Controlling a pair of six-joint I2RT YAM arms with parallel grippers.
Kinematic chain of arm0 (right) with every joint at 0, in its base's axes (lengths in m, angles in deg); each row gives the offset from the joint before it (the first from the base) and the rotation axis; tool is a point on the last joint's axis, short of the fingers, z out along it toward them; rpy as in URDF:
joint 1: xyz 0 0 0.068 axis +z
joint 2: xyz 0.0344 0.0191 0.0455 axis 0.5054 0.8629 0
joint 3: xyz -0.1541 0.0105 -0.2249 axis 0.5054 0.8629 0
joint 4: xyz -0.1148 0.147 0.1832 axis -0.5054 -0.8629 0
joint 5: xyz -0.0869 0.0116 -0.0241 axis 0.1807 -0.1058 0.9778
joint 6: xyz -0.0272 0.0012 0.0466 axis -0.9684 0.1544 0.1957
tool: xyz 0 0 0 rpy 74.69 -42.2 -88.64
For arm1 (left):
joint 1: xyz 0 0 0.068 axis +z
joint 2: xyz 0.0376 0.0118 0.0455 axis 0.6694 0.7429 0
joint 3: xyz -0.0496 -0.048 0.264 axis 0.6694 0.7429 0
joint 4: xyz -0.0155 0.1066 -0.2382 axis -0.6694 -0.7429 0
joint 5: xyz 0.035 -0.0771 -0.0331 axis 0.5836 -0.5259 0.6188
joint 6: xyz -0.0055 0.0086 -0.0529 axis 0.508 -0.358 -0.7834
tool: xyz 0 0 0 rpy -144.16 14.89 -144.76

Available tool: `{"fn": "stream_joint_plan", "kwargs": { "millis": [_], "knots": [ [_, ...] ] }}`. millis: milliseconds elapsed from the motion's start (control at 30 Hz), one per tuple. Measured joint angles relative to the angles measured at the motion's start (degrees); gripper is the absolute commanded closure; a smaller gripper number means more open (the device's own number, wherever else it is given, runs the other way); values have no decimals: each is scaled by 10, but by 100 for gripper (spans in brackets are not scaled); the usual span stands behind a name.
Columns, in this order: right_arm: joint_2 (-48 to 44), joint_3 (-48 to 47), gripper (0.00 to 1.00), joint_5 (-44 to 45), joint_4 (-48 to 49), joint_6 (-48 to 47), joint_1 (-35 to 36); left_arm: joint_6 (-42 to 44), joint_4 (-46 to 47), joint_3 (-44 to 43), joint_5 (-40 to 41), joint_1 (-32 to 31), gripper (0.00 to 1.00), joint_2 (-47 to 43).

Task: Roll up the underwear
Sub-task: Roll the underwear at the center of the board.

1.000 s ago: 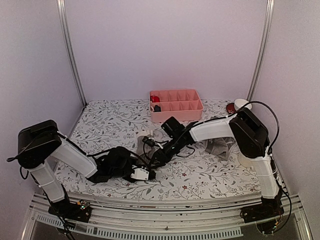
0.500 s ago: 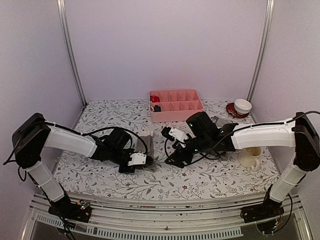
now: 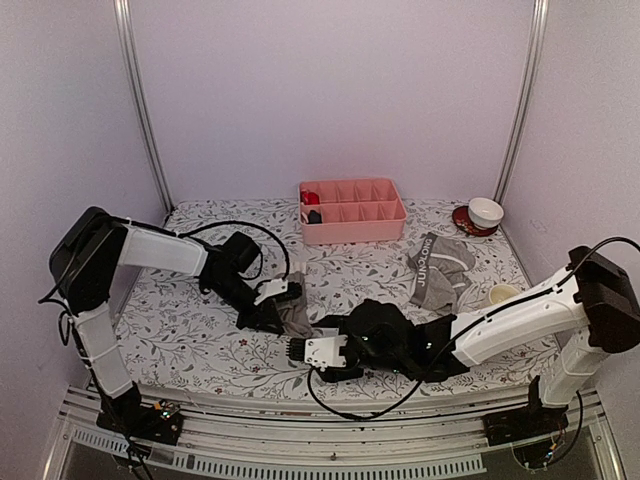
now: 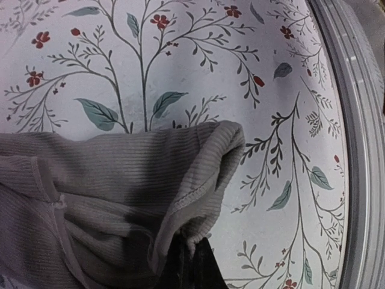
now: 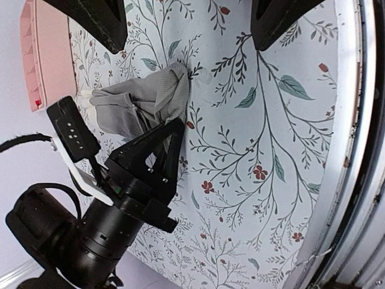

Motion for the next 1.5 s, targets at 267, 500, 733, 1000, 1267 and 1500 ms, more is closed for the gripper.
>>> {"fn": "stream_joint_plan", "kwargs": {
  "millis": [267, 500, 733, 1000, 1267, 1500],
  "knots": [
    [165, -104, 41, 45, 27, -115, -3, -40, -35, -30, -65, 53, 100, 38],
    [231, -176, 48, 53, 38, -160, -34, -59, -47, -45, -82, 59, 100, 56],
    [276, -217, 64, 57, 42, -175, -59, -66, -48, -54, -90, 61, 100, 82],
    [285, -243, 71, 29, -2, -138, -80, -67, -48, -54, -89, 62, 100, 82],
    [300, -299, 94, -29, -87, -83, -109, -67, -48, -55, -88, 62, 100, 82],
    [322, -344, 97, -91, -155, -41, -132, -64, -47, -54, -77, 62, 63, 67]
  ]
}}
